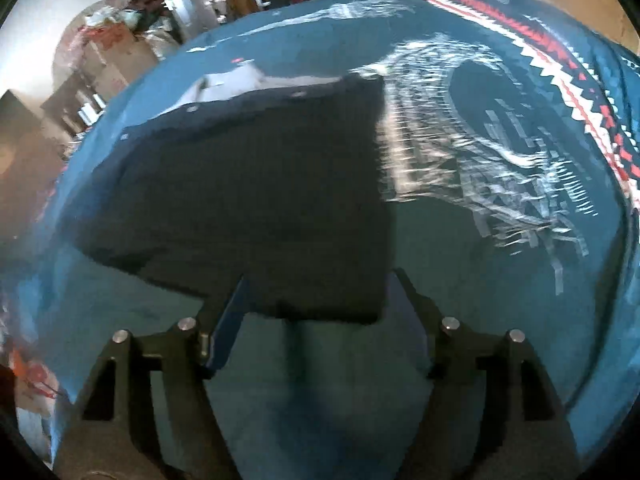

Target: Fold large clothes

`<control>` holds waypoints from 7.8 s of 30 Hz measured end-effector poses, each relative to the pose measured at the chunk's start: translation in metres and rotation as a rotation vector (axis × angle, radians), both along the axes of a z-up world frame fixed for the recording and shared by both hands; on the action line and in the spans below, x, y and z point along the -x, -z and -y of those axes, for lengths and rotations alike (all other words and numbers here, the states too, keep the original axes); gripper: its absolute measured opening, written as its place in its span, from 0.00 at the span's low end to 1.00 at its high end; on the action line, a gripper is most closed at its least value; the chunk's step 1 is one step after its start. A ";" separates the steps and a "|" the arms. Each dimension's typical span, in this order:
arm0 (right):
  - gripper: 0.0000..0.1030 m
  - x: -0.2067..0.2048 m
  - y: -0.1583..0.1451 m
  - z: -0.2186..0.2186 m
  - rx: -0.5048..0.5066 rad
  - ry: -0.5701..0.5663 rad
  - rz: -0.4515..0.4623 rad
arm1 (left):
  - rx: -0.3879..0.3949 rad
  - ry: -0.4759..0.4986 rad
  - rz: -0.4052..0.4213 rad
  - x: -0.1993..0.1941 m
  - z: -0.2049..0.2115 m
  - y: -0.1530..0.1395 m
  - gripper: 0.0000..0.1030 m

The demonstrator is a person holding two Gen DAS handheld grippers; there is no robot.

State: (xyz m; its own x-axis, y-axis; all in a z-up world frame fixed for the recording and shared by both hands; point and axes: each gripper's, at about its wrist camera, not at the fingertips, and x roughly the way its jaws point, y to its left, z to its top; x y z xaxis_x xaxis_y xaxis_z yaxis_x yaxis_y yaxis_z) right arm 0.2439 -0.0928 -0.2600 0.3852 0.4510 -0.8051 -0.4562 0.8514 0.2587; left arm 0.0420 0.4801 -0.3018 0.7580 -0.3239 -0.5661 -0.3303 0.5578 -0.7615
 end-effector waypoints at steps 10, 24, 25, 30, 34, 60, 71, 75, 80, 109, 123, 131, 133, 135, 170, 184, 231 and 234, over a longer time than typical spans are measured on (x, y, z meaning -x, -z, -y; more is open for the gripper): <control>0.67 0.021 -0.019 -0.057 -0.064 -0.108 0.032 | -0.173 -0.206 -0.081 -0.043 0.001 0.024 0.19; 0.69 0.019 -0.025 -0.073 -0.091 -0.113 0.040 | -0.055 -0.199 -0.033 -0.011 0.035 0.030 0.67; 0.69 0.021 -0.026 -0.075 -0.094 -0.116 0.040 | -0.041 -0.233 -0.024 -0.012 0.030 0.034 0.65; 0.70 0.034 -0.034 -0.091 -0.079 -0.158 0.068 | -0.099 -0.311 -0.010 -0.035 0.017 0.032 0.61; 0.70 0.033 -0.039 -0.108 -0.081 -0.178 0.075 | -0.190 -0.325 -0.002 -0.043 0.020 0.032 0.52; 0.08 -0.089 -0.008 -0.398 -0.023 -0.536 -0.255 | -0.924 0.187 0.196 -0.146 0.214 -0.060 0.11; 0.08 -0.120 -0.032 -0.113 -0.246 -0.136 -0.157 | -0.768 0.683 0.358 -0.213 0.400 -0.050 0.12; 0.08 -0.139 0.040 -0.052 -0.267 0.000 -0.299 | -0.739 0.841 0.166 -0.244 0.434 0.017 0.14; 0.07 -0.141 0.054 -0.043 -0.336 -0.007 -0.328 | -0.773 0.841 0.174 -0.241 0.445 0.006 0.14; 0.05 -0.092 0.050 -0.018 -0.281 -0.041 -0.328 | -1.158 0.522 0.023 -0.179 0.316 -0.009 0.71; 0.07 -0.099 0.069 -0.003 -0.300 -0.035 -0.358 | -1.028 0.438 0.307 -0.135 0.303 -0.097 0.65; 0.27 -0.079 0.048 0.015 -0.121 -0.044 -0.282 | -0.997 0.666 0.051 -0.201 0.307 -0.009 0.67; 0.48 -0.064 0.014 0.016 -0.025 -0.059 -0.165 | -0.967 0.553 0.171 -0.187 0.289 -0.049 0.68; 0.66 -0.056 -0.020 0.013 -0.001 -0.043 -0.027 | -0.952 0.446 0.236 -0.194 0.269 -0.070 0.71; 0.99 0.067 0.024 0.004 0.192 0.138 0.133 | -0.959 0.263 -0.280 -0.108 0.301 0.026 0.89; 1.00 0.074 0.059 -0.006 0.253 0.162 0.017 | -0.932 0.173 -0.329 -0.113 0.307 0.035 1.00; 1.00 0.177 -0.188 -0.010 0.177 0.308 0.450 | -1.091 0.032 0.083 0.052 0.376 -0.228 1.00; 1.00 0.179 -0.187 -0.012 0.190 0.308 0.445 | -1.087 0.048 0.069 0.055 0.379 -0.227 1.00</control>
